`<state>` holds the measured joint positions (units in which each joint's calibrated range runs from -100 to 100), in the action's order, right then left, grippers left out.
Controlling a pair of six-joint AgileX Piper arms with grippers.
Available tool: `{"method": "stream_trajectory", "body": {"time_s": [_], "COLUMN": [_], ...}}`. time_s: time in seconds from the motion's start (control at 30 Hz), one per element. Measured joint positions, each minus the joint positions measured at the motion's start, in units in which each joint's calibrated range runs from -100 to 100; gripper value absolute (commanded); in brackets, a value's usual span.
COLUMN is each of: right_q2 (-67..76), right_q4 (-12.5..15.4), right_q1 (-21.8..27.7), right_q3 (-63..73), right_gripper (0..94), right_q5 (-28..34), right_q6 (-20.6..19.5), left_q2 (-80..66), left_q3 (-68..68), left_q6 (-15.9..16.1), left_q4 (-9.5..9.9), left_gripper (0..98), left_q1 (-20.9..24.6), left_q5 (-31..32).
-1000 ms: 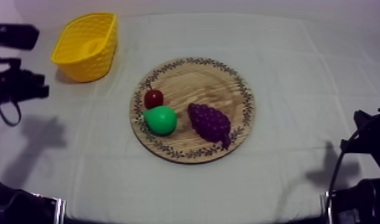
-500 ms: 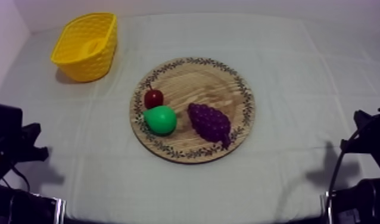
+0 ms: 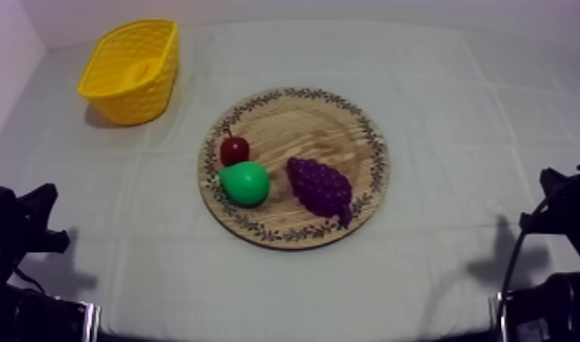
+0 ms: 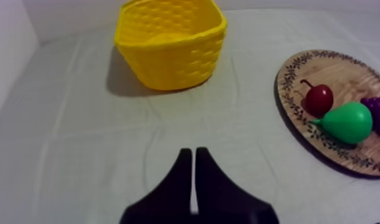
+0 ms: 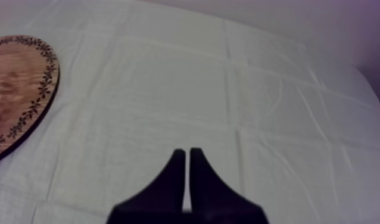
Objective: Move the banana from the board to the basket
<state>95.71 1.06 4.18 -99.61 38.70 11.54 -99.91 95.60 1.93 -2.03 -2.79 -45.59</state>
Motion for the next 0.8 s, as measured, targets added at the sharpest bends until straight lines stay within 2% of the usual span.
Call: {"method": "stream_trajectory", "body": {"time_s": [0.13,0.23,0.8], "right_q2": [0.0,0.0,0.0], "right_q4": [0.0,0.0,0.0], "right_q1": [0.0,0.0,0.0], "right_q3": [0.0,0.0,0.0], "right_gripper": [0.4,0.4,0.4], "right_q5": [0.0,0.0,0.0], "right_q6": [0.0,0.0,0.0], "left_q2": [-0.1,-0.1,-0.1], "left_q3": [0.0,0.1,0.1], "left_q6": [-2.6,-3.3,-3.4], "left_q4": [0.00,0.00,0.05], "left_gripper": [0.1,0.1,0.1], "left_q1": [-0.1,-0.1,-0.1], "left_q5": [0.1,0.1,0.1]}}
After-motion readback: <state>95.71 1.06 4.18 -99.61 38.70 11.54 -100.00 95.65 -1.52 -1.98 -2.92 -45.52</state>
